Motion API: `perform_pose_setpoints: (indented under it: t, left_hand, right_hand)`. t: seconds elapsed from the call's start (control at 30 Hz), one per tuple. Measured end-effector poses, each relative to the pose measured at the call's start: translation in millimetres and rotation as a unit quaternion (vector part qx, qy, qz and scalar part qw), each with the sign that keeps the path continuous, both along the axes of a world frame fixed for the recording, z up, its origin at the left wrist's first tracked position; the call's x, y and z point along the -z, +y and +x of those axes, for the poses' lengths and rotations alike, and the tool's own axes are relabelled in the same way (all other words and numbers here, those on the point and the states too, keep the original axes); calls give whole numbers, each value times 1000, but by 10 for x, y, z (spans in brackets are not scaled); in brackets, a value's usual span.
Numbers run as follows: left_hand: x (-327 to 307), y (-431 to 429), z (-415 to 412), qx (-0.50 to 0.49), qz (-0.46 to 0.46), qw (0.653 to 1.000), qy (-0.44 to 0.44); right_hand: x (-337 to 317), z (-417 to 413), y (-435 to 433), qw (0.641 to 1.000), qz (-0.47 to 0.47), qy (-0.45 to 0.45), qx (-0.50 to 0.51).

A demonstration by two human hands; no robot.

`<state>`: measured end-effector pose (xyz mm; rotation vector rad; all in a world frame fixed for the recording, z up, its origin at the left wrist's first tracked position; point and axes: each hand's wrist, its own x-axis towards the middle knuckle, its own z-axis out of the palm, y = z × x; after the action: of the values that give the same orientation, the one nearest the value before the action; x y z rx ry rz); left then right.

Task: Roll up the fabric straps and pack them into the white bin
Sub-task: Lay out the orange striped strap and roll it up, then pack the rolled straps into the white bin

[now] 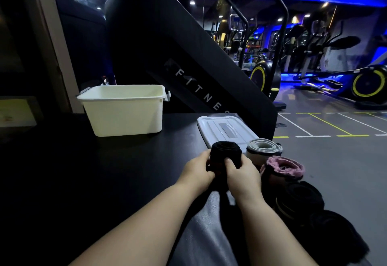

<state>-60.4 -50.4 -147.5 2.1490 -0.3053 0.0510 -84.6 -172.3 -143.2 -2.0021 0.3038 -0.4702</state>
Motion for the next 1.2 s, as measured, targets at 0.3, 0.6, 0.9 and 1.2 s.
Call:
perform_pose_setpoints:
  t: [0.3,0.6,0.9,1.2]
  left_hand:
    - [52,22,-3,-12,-48,999,-13]
    - [104,89,-13,-62,-117,991,14]
    - [85,193,-144,-99,-76,992,22]
    - [0,746,-417,-133,-109,985,17]
  right_hand:
    - [1,-50,81,1000,-14,3,16]
    - [23,-200,135,1000,-19,7,22]
    - [49,-268,191,996,-32,65,47]
    - [-1,-534,464,993,-34,103,44]
